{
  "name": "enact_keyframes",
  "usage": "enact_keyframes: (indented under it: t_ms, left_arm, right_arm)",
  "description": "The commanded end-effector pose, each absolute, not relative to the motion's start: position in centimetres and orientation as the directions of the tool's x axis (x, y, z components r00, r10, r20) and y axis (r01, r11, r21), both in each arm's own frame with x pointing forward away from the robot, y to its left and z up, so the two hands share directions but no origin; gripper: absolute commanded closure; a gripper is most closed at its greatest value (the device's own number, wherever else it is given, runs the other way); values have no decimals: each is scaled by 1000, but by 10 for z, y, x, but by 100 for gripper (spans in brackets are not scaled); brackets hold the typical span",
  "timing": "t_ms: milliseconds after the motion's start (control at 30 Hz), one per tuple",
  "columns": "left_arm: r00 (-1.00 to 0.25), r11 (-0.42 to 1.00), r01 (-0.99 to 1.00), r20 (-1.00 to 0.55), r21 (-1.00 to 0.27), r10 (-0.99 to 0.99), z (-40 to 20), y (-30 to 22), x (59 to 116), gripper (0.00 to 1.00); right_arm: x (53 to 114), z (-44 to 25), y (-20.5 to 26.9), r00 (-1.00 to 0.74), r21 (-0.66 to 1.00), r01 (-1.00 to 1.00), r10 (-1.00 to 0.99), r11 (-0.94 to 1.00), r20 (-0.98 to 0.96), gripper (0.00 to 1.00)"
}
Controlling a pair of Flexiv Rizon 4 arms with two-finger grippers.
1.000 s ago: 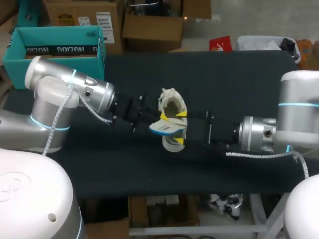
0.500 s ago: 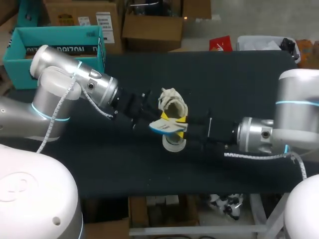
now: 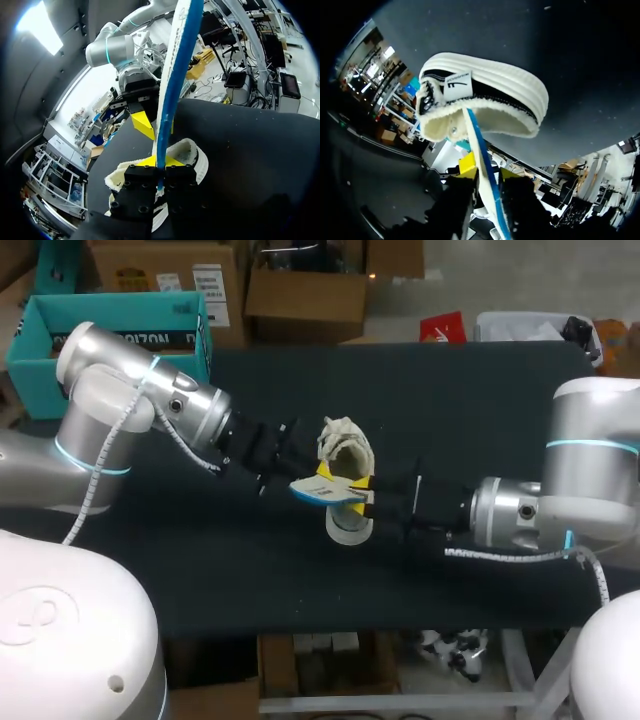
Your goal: Open the shoe tongue, take the insole out of the shoe, put the insole back into the shoe, and pack the shoe into the shoebox
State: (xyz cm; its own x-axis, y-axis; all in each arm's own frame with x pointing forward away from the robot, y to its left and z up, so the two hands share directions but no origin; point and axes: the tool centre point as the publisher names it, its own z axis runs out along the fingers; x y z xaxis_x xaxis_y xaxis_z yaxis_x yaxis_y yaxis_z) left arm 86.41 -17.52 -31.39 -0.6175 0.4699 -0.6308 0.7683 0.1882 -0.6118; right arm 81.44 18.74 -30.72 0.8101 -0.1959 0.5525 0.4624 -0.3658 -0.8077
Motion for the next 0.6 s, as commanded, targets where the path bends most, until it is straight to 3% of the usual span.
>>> enact_keyframes:
  t_ms: [33,600]
  left_arm:
    - [-618,186,767,-629,-614,472,-314,-175,866,100]
    - [-606,191,777,-630,-600,485,-320,-188,878,100]
  right_arm:
    - [814,-305,193,810,-804,459,-195,-379,554,100]
    - [827,-327,193,814,-803,436,-203,-405,544,100]
